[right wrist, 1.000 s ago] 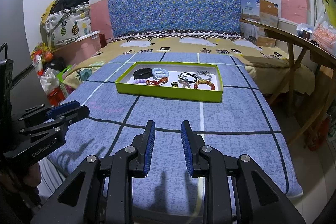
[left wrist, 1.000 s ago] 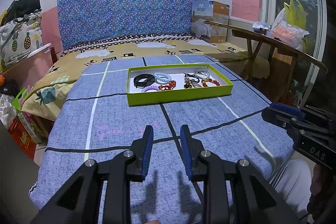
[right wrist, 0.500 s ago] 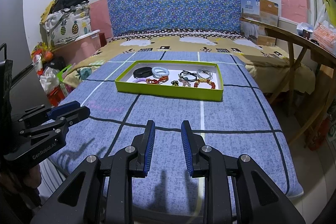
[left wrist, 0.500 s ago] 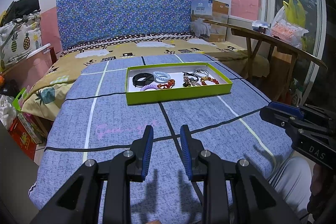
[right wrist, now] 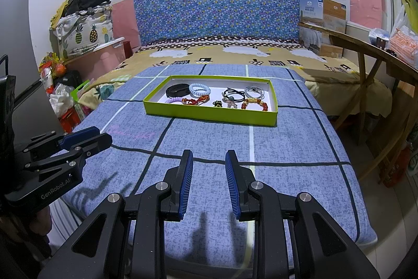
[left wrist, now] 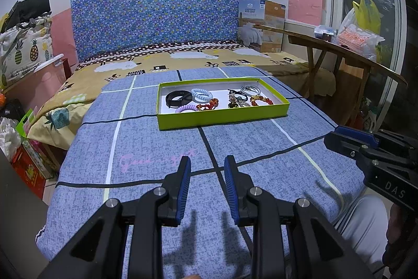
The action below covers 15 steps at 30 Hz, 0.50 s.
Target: Organize jewelry
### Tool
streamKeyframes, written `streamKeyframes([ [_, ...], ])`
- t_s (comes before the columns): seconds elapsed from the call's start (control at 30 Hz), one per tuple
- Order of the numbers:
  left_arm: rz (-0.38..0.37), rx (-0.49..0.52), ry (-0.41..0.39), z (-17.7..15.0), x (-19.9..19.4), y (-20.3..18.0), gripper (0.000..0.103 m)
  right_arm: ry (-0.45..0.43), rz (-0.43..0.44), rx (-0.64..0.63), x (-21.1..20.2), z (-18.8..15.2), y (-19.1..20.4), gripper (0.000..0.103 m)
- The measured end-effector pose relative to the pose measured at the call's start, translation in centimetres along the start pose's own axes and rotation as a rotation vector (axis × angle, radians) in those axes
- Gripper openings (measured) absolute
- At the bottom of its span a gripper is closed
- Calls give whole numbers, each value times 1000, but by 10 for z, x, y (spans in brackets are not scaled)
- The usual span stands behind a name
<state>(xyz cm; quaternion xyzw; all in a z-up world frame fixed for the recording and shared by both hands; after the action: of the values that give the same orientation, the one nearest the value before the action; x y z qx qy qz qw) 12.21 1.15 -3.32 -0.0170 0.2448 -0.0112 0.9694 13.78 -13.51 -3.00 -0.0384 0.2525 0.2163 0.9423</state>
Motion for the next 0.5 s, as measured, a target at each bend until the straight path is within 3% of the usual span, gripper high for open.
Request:
streamKeyframes([
  [0.5,-2,-7,1,-1,-1,0,28,3,1,0,0,-2,1,26],
])
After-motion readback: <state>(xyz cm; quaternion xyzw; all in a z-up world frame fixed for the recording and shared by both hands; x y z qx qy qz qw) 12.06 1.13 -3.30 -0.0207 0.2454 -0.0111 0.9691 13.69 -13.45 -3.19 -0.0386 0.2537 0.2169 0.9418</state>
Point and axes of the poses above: each gripper's, at about its wrist camera, not at the fingertips, and x roughly the way its jaws point, y to its left, z to its top, the point moved 10 cm from there along x, roughly the way its jaws point, and after that the axes turned 6 degrees about -y, right-handed, at the moved point
